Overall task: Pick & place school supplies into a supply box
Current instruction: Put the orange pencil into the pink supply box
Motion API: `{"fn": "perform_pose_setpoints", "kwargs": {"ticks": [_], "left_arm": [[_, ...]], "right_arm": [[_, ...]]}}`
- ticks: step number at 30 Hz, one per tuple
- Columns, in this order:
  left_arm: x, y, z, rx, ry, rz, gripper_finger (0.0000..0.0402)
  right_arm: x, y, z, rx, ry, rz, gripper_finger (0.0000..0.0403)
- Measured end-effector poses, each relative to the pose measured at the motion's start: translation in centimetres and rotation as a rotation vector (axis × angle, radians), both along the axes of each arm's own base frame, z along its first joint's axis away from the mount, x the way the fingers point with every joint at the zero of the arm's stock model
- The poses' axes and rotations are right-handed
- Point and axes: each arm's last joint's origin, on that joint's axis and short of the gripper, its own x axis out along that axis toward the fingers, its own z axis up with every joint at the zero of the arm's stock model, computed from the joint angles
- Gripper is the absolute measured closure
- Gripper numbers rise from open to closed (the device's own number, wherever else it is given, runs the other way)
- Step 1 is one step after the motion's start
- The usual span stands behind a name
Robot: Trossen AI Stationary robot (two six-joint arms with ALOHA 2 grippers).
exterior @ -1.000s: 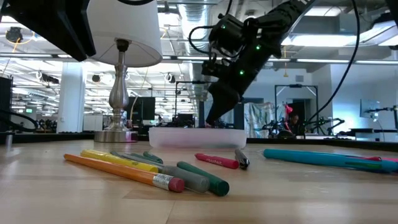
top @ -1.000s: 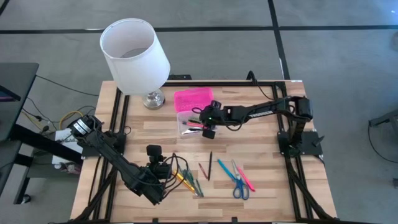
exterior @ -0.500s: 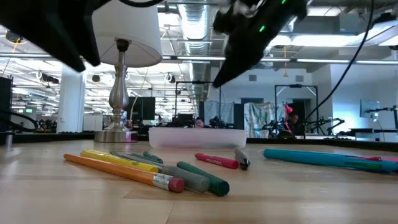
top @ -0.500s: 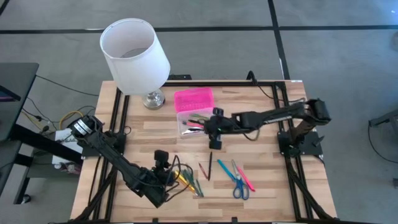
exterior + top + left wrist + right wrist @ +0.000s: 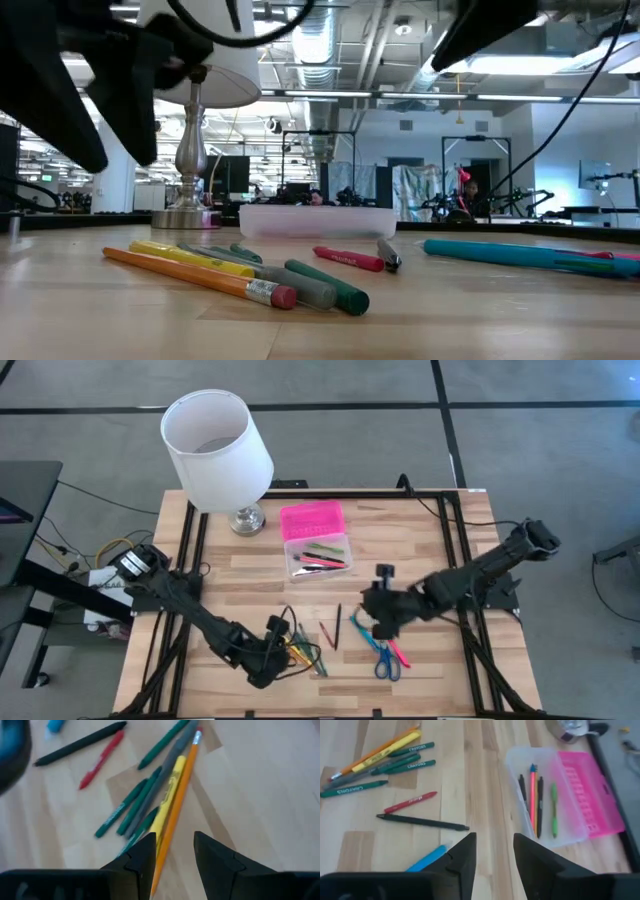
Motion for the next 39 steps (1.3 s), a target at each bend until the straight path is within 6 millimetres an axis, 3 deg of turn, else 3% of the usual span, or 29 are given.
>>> {"fn": "perform_pose_setpoints", "kwargs": {"ticks": [9,19,39], "left_arm": [[0.8,2.1,-1.4,-0.086,0.046,0.006,0.0274],[1.3,2.3,-2.1,-0.129,0.045,-0.063,0.0274],[2.6,3.6,-4.6,-0.157,0.114,-0.083,0.0274]], "right_arm": [[-4.4,3.8,0.3,-0.059,-0.073,-0.078,0.0284],[-8.0,6.6,0.3,-0.092,-0.206,-0.106,0.0285],[-8.7,7.2,0.3,-0.076,-0.237,-0.099,0.0285]]}}
